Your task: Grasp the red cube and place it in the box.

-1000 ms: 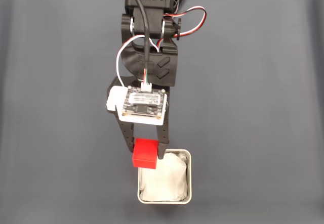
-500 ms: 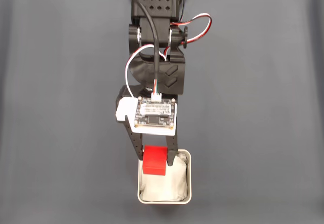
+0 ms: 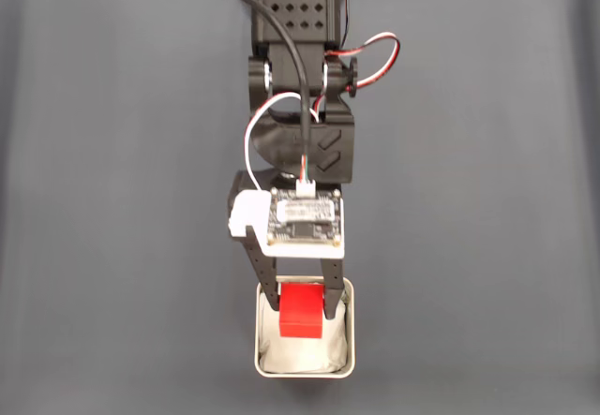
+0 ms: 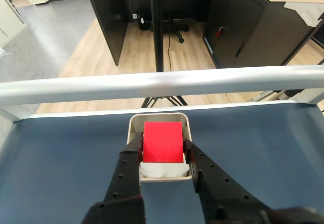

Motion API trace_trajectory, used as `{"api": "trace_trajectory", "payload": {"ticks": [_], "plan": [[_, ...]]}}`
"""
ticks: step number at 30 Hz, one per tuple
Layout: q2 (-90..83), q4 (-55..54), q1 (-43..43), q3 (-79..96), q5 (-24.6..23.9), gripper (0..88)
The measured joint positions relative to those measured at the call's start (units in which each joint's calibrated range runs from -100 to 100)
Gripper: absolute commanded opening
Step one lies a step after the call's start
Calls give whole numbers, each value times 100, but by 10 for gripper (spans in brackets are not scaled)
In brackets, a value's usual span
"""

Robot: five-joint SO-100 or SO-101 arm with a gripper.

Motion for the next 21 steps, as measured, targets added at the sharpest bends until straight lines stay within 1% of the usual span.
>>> {"api": "trace_trajectory", "payload": {"ticks": [21], "plan": [[287,-247,-45,-36,24,9]]}}
